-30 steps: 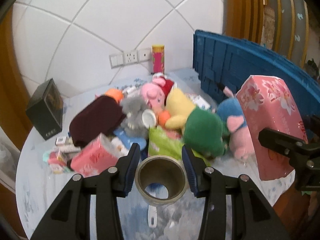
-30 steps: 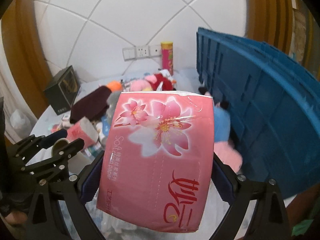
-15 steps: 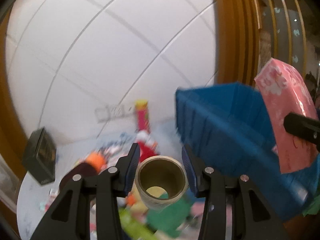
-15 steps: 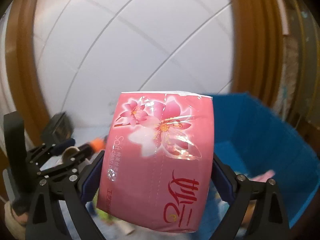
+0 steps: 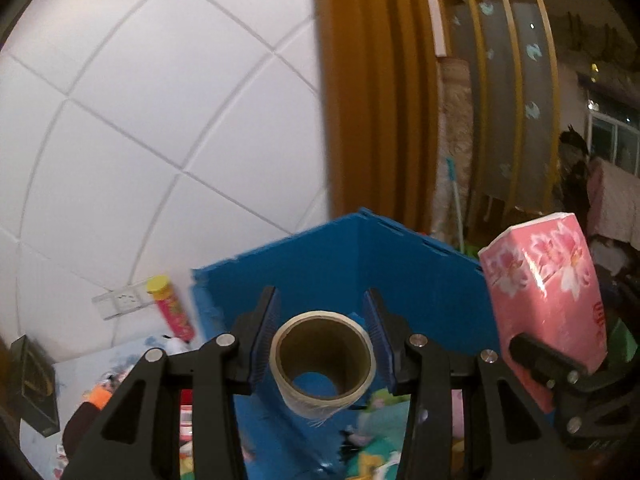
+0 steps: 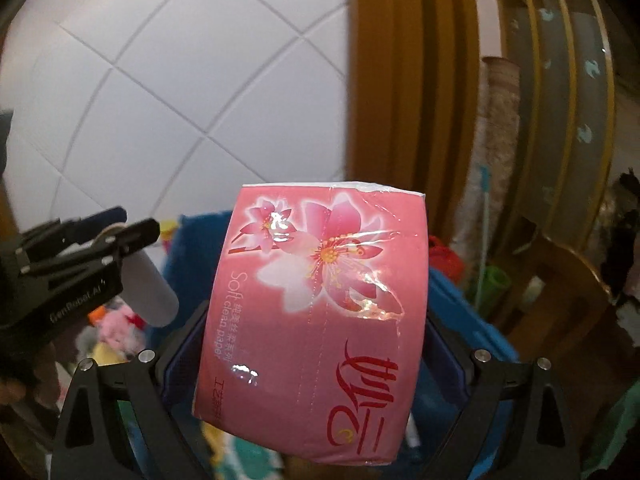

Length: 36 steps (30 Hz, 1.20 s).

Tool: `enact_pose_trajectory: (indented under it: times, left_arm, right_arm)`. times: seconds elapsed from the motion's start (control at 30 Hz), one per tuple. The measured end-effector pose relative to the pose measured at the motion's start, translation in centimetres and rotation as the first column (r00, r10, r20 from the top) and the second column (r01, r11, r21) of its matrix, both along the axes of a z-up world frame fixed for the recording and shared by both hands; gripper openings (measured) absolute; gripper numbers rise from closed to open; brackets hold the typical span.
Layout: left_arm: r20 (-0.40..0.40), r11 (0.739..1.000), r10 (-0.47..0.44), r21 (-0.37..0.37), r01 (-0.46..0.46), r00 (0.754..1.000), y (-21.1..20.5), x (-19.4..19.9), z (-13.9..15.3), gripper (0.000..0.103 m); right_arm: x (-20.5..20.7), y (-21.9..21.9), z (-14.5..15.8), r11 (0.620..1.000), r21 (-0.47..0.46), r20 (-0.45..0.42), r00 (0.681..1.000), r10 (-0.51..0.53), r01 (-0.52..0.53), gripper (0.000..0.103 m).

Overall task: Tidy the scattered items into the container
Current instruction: 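Lift and carry the tissue pack and paper roll over the blue crate, then open both grippers to drop the tissue pack and roll into the crate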

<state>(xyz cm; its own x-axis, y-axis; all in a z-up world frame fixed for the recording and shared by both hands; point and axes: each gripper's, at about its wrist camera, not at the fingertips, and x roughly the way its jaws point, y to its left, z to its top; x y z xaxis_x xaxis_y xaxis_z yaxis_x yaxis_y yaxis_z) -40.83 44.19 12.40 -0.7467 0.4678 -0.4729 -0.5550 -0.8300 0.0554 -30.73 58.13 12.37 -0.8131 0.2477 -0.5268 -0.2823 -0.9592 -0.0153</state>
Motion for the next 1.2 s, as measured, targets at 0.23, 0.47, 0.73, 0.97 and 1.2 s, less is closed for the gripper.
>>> enact_pose_trajectory:
  times: [0.23,0.47,0.73,0.97,1.2]
  left_arm:
    - [0.067,0.998,-0.006,-0.065,0.010,0.998,4.3,-0.6,-2.0,0.043]
    - [0.105,0.996,0.027,-0.084,-0.018,0.994,4.3,-1.1,-3.0,0.061]
    - [0.081,0.996,0.046,-0.084,-0.039,0.996,2.9,-0.4,-3.6,0.087]
    - [0.086,0.996,0.065,-0.063,-0.060,0.994,0.3,0.9,-4.0,0.087]
    - [0.081,0.996,0.084,-0.037,-0.081,0.993,-3.5,2.8,-4.4,0.087]
  right_arm:
    - [0.0,4.3,-2.2,0.999,-0.031,0.044,0.999,-0.009,0.010,0.096]
    - [-0.4,5.7,-3.2,0.998,-0.066,0.052,0.999,-0.004,0.008,0.099]
    - [-0.2,5.3,-3.3,0.998,-0.058,0.048,0.999,-0.023,0.026,0.103]
    - [0.5,3.6,-3.8,0.999,-0.043,0.055,0.998,-0.023,0.025,0.103]
    - [2.3,0.7,-4.2,0.999,-0.042,0.030,0.999,-0.012,0.013,0.103]
